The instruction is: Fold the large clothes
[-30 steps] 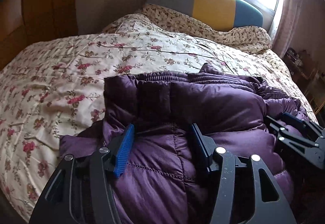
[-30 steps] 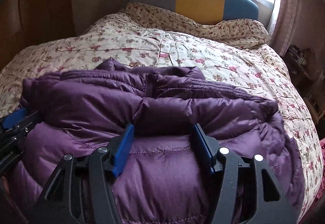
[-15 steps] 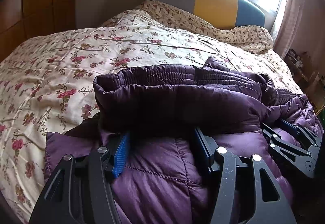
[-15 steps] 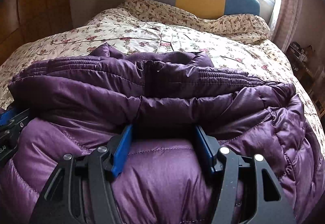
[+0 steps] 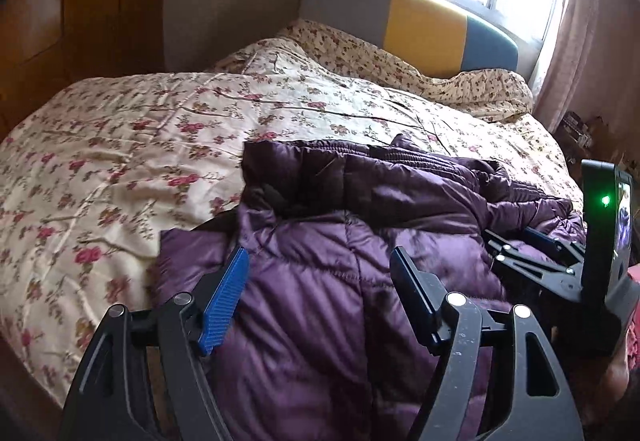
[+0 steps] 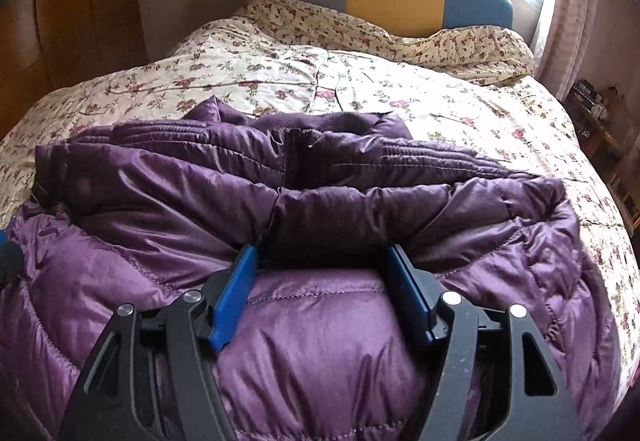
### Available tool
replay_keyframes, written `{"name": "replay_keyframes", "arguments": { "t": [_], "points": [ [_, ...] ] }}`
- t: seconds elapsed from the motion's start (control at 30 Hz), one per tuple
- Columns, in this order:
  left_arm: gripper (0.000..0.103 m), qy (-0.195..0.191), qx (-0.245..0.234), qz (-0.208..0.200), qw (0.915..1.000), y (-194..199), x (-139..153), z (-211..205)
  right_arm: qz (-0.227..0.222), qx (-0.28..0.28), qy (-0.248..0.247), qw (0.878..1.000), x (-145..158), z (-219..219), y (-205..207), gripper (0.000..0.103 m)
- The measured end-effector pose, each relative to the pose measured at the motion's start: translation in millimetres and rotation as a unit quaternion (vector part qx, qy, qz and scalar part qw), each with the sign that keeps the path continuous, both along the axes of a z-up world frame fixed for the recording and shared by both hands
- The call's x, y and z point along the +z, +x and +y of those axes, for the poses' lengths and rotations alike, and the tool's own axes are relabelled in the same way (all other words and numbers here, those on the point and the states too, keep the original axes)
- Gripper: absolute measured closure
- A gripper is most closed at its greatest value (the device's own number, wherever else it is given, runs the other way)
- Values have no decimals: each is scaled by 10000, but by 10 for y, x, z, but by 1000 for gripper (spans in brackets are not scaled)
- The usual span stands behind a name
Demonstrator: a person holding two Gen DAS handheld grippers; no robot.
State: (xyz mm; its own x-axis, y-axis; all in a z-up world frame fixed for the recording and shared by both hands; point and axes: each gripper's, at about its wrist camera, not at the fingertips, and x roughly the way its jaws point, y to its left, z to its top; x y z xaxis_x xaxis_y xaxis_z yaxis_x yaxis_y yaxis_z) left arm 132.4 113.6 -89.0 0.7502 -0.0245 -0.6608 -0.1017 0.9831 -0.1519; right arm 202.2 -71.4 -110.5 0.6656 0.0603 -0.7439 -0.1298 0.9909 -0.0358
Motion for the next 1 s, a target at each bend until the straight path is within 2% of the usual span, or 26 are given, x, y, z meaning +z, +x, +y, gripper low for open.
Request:
{"name": "replay_keyframes", "arguments": {
  "t": [0.37,0.6,0.73,1.0],
  "points": [
    [31,-142,145,-28,9998,-218,-4,201,-163,83,149,9997,212,-56,-339,37],
    [31,-224,168,-5,9996,-267,-49,288,-171,182,176,9995,275,-72,-514,51],
    [31,-309,165,19,9994,-290,-78,352,-168,206,208,9994,304,-96,-593,54],
    [31,-816,223,93,9964,-364,-166,630,-123,188,249,9994,362,-199,-768,61]
  ]
}}
